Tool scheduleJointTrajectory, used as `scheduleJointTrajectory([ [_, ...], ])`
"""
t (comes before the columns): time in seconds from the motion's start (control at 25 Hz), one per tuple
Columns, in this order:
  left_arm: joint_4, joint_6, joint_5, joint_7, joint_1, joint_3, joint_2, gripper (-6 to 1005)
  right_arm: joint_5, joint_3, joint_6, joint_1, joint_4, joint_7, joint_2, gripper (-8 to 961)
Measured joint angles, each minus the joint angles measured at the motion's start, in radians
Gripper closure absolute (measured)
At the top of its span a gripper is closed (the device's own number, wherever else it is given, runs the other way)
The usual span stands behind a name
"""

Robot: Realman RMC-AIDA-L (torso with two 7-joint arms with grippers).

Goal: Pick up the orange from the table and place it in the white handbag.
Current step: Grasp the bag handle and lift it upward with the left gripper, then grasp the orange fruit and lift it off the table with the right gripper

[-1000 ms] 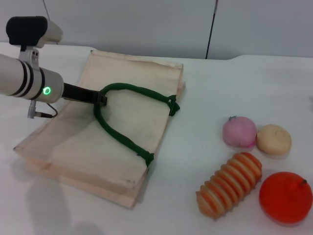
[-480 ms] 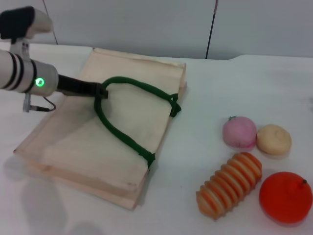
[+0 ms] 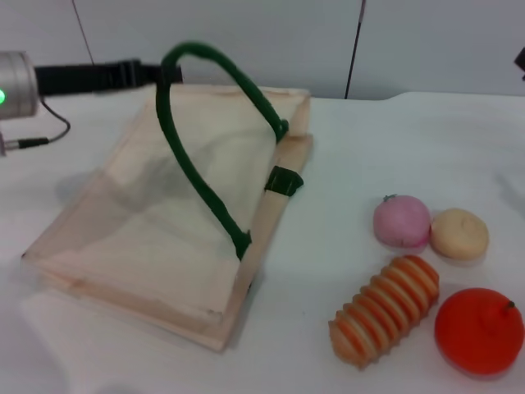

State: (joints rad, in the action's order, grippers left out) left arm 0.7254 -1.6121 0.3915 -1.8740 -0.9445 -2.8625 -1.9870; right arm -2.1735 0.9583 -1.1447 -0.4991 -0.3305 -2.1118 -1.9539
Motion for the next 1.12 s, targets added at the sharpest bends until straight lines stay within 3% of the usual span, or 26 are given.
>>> scheduleJointTrajectory([
  [0.16,0.003,-0.133,0.137,0.028,0.040,-0.001,0.020,874,0.156,-0.004,-0.090,0.003,-0.053,0.111,0.037,74],
  [0.36,0.003,-0.230,0.259,0.035,0.070,-0.002,0.035,873,0.333,-0.005,-0.195,0.007,-0.128,0.233,0.067,74],
  [0.56,0.004,-0.275,0.327,0.036,0.086,-0.001,0.047,874,0.513,-0.007,-0.306,0.021,-0.221,0.323,0.083,74],
  [0.88,0.005,-0.282,0.343,0.036,0.095,-0.001,0.052,875,0.798,-0.045,-0.476,0.034,-0.361,0.444,0.075,74],
  [1.12,0.004,-0.293,0.373,0.029,0.099,-0.001,0.055,873,1.021,-0.146,-0.568,0.034,-0.454,0.498,0.042,74],
])
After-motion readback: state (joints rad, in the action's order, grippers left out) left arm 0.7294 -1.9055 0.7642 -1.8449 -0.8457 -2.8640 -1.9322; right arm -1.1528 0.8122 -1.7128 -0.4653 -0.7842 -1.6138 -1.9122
